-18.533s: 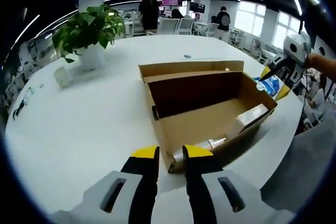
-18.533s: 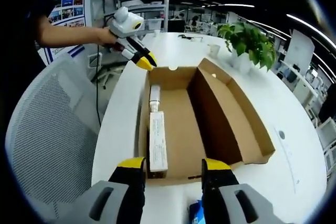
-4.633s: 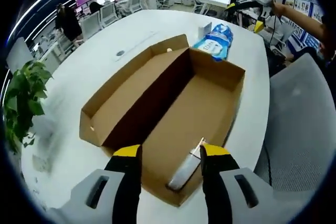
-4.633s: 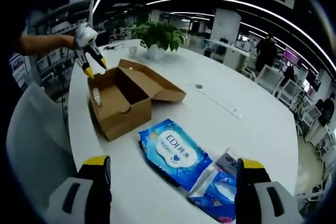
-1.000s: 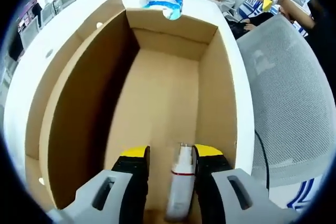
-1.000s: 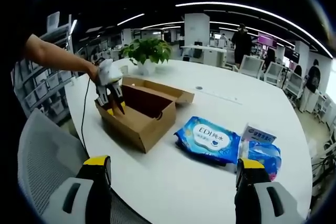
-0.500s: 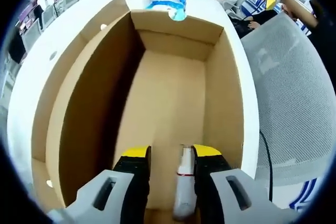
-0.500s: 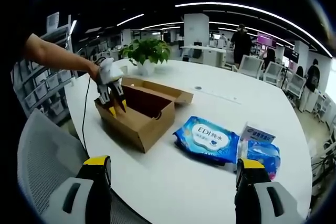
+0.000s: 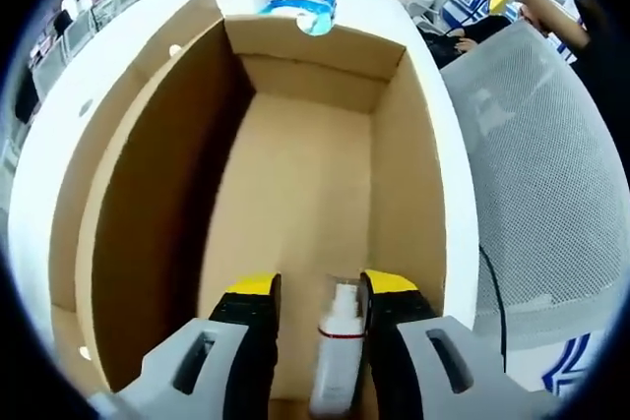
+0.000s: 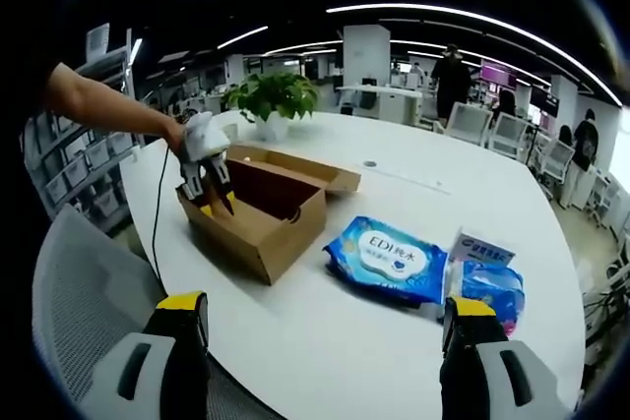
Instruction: Operate the shoe box by opening the lid, removing the specified soft item, and placing it in the target area until the item is outside and the box remains undamaged.
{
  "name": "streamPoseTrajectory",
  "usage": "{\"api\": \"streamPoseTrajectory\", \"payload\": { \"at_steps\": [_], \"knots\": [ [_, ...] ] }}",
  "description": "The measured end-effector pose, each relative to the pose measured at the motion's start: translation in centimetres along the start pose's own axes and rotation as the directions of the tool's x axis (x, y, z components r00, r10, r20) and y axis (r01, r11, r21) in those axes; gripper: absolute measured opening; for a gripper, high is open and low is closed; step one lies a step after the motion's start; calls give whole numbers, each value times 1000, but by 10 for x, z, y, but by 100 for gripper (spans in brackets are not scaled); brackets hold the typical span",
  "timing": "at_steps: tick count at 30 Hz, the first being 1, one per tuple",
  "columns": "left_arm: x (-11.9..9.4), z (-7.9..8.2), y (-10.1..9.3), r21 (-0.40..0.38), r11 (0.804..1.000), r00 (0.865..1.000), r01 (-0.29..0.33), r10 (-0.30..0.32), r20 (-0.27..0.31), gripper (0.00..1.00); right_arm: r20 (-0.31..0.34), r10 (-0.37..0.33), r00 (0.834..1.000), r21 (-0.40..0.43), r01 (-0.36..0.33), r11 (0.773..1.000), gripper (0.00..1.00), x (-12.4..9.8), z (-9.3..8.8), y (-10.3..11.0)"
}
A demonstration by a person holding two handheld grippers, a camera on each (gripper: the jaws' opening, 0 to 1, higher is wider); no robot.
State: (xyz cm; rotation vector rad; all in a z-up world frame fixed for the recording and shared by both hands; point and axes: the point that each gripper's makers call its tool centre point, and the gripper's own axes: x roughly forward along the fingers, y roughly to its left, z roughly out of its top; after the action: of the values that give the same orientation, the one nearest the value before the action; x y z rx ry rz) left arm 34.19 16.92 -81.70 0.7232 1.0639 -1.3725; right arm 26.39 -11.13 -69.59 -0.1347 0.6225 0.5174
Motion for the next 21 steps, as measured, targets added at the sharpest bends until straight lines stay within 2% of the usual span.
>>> {"api": "streamPoseTrajectory", "payload": {
  "at_steps": [5,8,10,15,21],
  "knots": [
    [-3,3,10,4,999,999,-47,47,11,29,5,1,1000,-2,-1,1000,100,0,2,-1],
    [-5,-1,17,34,997,997,-76,76,-17,25,6,2,1000,-3,-1,1000,100,0,3,-1],
    [-6,2,14,-2,998,998,-56,56,1,27,7,0,1000,-3,0,1000,100,0,4,-2],
    [-9,4,14,-15,999,999,-45,45,13,29,6,-2,1000,0,2,1000,100,-1,2,-3],
    [-14,3,5,6,999,999,35,-35,-15,36,3,1,1000,2,-1,1000,100,0,1,-2]
  ]
}}
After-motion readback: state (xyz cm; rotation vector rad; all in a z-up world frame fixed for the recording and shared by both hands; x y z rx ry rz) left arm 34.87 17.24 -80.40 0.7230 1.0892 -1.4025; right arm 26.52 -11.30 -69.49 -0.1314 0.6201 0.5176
